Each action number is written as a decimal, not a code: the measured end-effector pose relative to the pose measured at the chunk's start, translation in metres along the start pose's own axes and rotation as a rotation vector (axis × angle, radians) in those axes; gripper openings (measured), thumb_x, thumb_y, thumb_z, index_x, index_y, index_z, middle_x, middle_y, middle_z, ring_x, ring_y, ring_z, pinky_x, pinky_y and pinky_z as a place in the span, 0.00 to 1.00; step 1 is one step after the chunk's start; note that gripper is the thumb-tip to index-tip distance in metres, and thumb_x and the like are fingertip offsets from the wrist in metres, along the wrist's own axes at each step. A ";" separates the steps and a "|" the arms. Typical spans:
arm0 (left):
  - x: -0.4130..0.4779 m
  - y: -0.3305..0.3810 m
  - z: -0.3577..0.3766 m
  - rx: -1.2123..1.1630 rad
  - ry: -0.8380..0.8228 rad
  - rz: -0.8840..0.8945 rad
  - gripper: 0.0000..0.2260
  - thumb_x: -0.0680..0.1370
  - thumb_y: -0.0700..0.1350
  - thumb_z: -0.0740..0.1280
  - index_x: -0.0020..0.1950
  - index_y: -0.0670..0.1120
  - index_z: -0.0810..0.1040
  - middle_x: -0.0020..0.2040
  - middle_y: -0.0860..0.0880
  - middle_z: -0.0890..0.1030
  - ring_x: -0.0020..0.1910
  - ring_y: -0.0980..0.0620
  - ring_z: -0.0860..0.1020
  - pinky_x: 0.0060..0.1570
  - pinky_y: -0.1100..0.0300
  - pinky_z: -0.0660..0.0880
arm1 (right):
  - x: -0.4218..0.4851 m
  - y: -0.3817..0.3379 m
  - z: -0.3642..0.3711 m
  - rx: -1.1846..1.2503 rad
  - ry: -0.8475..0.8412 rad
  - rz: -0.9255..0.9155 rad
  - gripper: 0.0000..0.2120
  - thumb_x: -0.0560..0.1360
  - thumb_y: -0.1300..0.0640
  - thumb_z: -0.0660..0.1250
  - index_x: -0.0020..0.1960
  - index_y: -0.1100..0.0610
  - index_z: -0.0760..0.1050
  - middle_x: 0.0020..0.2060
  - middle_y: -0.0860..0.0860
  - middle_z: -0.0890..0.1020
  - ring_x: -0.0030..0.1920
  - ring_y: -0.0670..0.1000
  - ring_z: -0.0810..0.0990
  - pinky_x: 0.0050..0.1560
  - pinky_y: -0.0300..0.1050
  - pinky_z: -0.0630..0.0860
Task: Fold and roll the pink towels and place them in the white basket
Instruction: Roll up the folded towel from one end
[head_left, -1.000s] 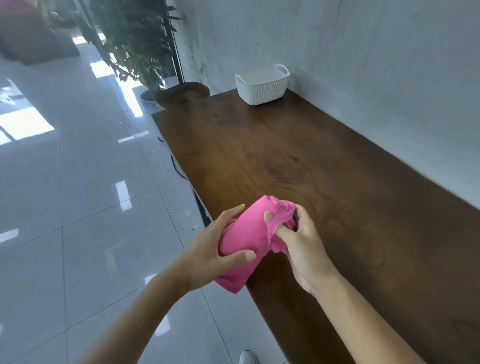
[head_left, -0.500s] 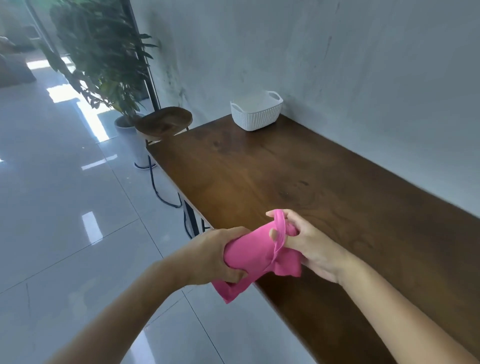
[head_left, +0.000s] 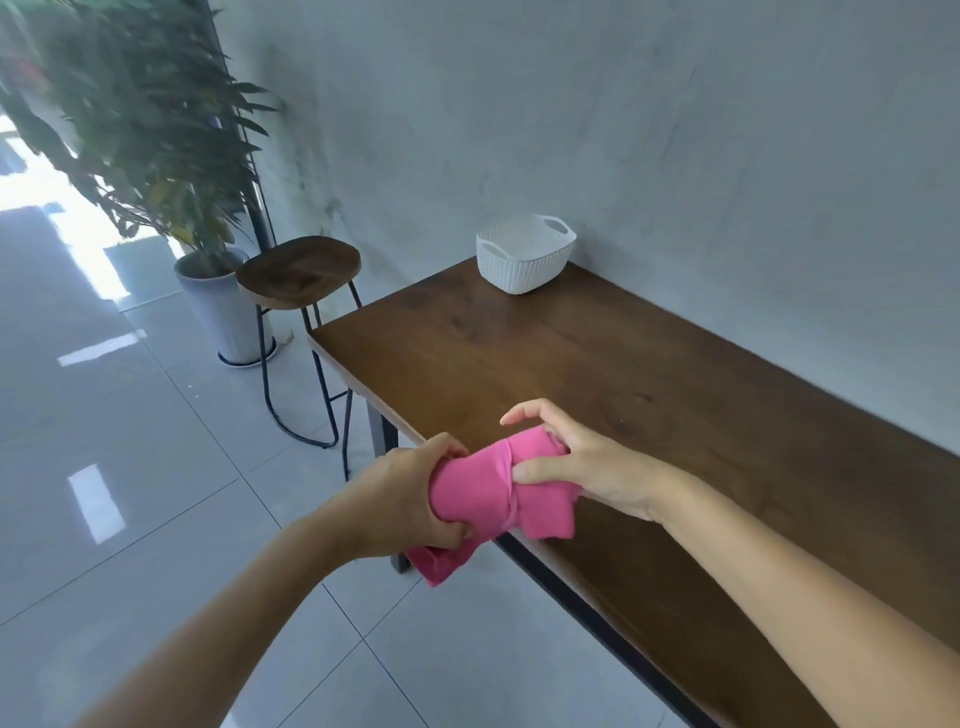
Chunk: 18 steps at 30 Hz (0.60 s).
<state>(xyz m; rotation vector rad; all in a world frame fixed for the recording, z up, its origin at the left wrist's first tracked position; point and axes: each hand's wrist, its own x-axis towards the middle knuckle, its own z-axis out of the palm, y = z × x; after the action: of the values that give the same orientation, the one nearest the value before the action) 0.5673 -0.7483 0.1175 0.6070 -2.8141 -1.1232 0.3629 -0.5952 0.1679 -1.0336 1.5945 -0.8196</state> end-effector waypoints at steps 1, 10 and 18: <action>0.003 -0.006 -0.006 -0.006 0.014 -0.004 0.33 0.63 0.64 0.76 0.64 0.62 0.69 0.54 0.60 0.78 0.51 0.54 0.80 0.47 0.57 0.83 | 0.006 -0.003 -0.001 0.009 0.009 -0.015 0.27 0.75 0.53 0.74 0.69 0.41 0.66 0.62 0.54 0.74 0.58 0.53 0.80 0.54 0.47 0.82; 0.052 -0.061 -0.041 -0.078 0.076 -0.114 0.32 0.66 0.61 0.79 0.65 0.58 0.68 0.56 0.57 0.77 0.51 0.53 0.81 0.46 0.59 0.84 | 0.076 0.008 -0.034 -0.191 0.134 -0.045 0.32 0.72 0.45 0.77 0.70 0.33 0.65 0.65 0.38 0.75 0.63 0.41 0.77 0.64 0.44 0.75; 0.131 -0.081 -0.061 -0.001 0.288 -0.272 0.32 0.68 0.64 0.77 0.66 0.57 0.69 0.54 0.58 0.78 0.48 0.54 0.81 0.46 0.60 0.84 | 0.154 0.077 -0.109 -0.462 0.559 -0.003 0.15 0.80 0.42 0.65 0.63 0.46 0.76 0.58 0.41 0.78 0.59 0.42 0.77 0.53 0.36 0.72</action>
<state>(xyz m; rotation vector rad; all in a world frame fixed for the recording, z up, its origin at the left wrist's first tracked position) 0.4854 -0.8907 0.0953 1.0826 -2.5389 -0.9783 0.2239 -0.7041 0.0672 -1.1877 2.3363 -0.8021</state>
